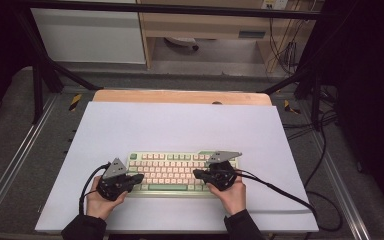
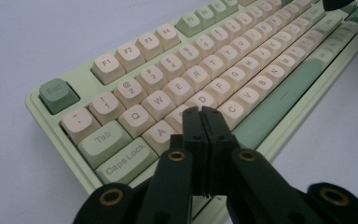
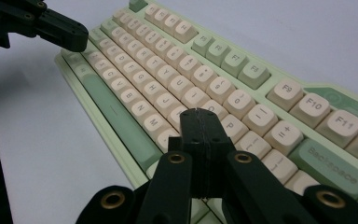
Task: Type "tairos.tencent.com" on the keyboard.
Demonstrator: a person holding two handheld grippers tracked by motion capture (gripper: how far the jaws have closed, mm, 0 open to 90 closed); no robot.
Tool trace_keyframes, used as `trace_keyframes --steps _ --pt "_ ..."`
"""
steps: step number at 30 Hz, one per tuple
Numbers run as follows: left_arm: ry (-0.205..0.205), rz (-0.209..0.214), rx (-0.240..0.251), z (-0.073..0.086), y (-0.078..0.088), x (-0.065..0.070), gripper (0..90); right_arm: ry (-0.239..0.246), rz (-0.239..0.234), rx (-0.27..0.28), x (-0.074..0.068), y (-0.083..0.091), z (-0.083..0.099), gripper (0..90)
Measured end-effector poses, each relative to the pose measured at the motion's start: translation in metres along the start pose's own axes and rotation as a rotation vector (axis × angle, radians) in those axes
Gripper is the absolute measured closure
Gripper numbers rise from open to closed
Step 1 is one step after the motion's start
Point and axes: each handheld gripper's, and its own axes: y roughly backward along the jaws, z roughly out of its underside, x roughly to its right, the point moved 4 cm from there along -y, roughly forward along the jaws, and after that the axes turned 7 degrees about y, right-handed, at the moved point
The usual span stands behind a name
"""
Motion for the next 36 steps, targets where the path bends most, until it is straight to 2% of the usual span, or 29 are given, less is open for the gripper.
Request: trace_keyframes --steps 9,15,25,36 --pt "0.002 -0.001 -0.002 0.001 -0.001 -0.001 89.5 0.011 0.007 -0.019 -0.003 -0.021 -0.01 90.0" --pt "0.002 -0.002 -0.002 0.001 -0.001 -0.001 89.7 0.001 0.025 -0.031 0.001 -0.033 -0.012 90.0" --pt "0.002 -0.001 -0.003 0.001 -0.001 -0.001 89.8 -0.008 0.045 -0.045 0.006 -0.042 -0.009 90.0" --pt "0.003 0.0 -0.004 0.001 -0.001 -0.001 89.8 -0.012 0.043 -0.062 0.007 -0.045 -0.007 90.0"
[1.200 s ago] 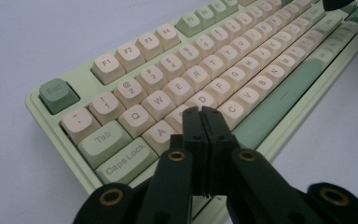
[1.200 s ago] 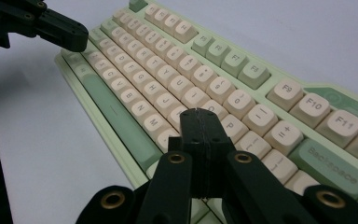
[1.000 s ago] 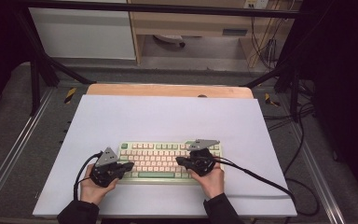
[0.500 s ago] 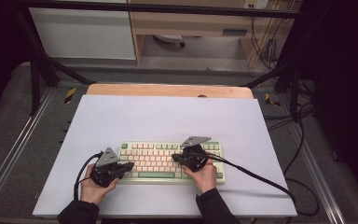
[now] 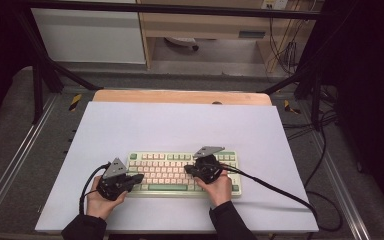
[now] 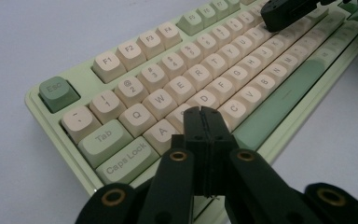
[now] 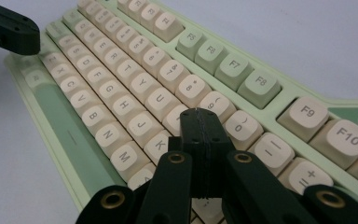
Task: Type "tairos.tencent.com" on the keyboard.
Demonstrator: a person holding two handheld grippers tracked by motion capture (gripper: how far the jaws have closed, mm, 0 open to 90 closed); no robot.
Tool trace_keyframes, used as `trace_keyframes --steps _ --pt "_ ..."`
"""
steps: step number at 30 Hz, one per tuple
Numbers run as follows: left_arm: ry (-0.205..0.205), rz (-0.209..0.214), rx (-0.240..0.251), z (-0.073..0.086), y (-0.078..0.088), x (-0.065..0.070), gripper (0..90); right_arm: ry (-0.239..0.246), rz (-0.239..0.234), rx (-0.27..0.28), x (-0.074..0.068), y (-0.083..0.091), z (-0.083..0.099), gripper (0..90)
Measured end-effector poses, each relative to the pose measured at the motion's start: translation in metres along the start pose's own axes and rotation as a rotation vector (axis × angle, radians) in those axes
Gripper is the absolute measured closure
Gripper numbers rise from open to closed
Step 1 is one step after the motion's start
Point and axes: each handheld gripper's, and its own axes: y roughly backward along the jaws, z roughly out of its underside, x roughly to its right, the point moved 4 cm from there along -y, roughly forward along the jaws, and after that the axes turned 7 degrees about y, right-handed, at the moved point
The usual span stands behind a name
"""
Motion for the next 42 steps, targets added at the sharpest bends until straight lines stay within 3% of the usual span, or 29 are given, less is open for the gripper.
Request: trace_keyframes --steps 7,26,42 --pt "0.001 0.002 0.002 0.0 0.0 0.0 89.8 0.008 0.0 0.003 0.0 0.001 0.0 90.0" --pt "0.009 0.004 0.009 -0.001 0.002 -0.001 89.8 0.044 -0.02 0.036 -0.009 0.026 -0.007 90.0" --pt "0.017 0.007 0.01 -0.002 0.001 -0.002 89.8 0.047 -0.054 0.035 -0.018 0.028 -0.006 90.0"
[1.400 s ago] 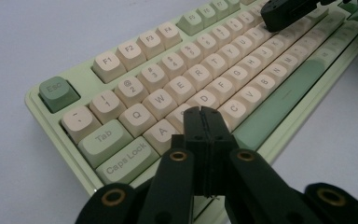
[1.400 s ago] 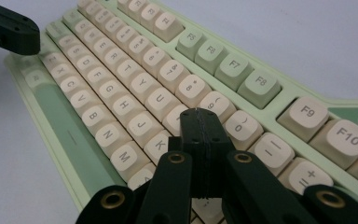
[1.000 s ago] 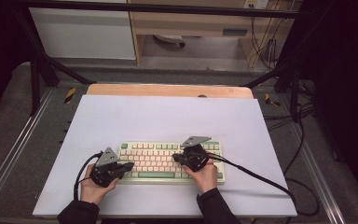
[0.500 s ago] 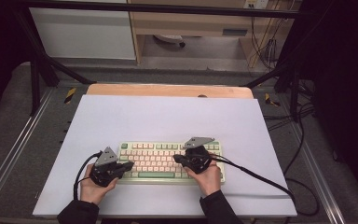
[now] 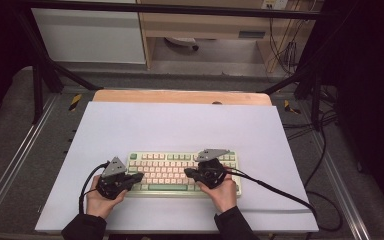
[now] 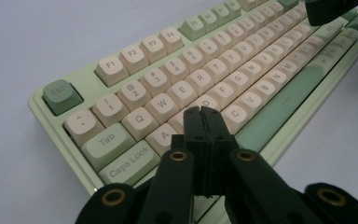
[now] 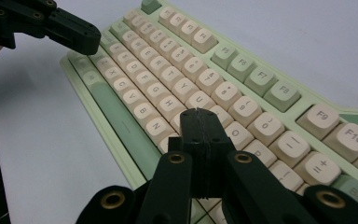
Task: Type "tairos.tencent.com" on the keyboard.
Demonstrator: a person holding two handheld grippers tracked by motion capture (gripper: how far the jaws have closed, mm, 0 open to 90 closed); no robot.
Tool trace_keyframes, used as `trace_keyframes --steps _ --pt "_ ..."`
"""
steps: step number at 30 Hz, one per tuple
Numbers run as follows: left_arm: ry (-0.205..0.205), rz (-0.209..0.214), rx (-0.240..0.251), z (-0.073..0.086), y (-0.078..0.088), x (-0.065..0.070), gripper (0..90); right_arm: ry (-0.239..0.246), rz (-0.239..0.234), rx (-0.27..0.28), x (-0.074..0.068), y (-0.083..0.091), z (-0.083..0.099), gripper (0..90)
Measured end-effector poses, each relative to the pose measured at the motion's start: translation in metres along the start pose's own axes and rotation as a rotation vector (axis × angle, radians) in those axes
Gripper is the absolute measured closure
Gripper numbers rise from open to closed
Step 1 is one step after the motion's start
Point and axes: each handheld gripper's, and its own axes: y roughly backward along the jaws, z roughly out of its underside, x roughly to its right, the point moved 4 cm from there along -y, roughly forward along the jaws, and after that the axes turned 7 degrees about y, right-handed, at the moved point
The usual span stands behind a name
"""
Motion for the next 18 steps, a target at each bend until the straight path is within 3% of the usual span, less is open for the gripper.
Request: trace_keyframes --steps 18 --pt "-0.003 -0.001 0.006 0.0 0.002 0.0 89.8 -0.01 -0.047 -0.014 -0.011 -0.022 0.008 90.0"
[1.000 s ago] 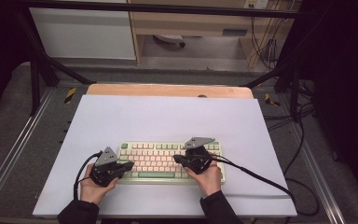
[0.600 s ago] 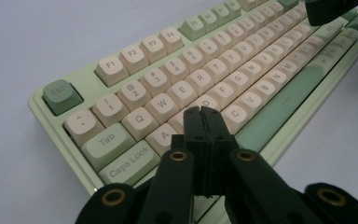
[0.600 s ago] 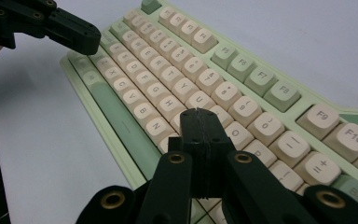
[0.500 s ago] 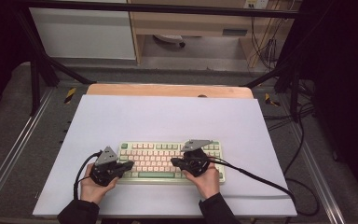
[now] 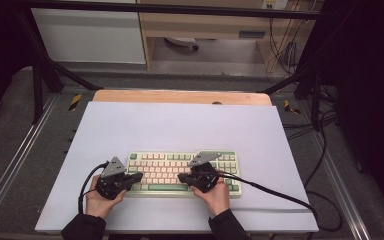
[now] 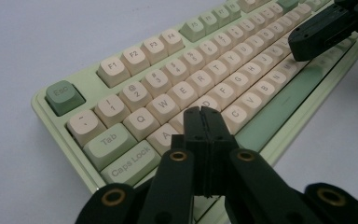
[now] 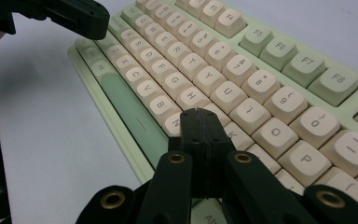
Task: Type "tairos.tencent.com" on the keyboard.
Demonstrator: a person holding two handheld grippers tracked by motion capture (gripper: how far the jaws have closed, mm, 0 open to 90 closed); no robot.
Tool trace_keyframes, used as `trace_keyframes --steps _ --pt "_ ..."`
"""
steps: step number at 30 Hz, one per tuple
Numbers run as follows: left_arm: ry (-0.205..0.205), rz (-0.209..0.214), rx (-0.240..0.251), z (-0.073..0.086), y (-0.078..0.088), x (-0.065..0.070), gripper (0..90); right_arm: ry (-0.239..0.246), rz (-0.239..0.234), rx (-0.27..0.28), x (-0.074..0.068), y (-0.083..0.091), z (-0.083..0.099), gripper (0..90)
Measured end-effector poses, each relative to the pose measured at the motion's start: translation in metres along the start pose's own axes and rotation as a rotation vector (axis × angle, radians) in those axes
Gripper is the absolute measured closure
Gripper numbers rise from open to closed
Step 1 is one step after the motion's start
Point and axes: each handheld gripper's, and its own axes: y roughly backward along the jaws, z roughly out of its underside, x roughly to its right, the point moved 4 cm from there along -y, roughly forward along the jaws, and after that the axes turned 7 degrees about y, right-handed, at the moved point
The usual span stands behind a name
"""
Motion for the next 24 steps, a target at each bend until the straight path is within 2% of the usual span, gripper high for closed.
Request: trace_keyframes --steps 15,24 --pt "-0.003 0.001 0.001 0.0 0.0 0.0 89.8 0.007 0.004 -0.016 -0.001 -0.008 0.005 90.0" --pt "-0.004 0.005 0.007 -0.001 0.002 0.001 89.8 0.012 0.001 0.017 -0.001 0.007 -0.003 90.0"
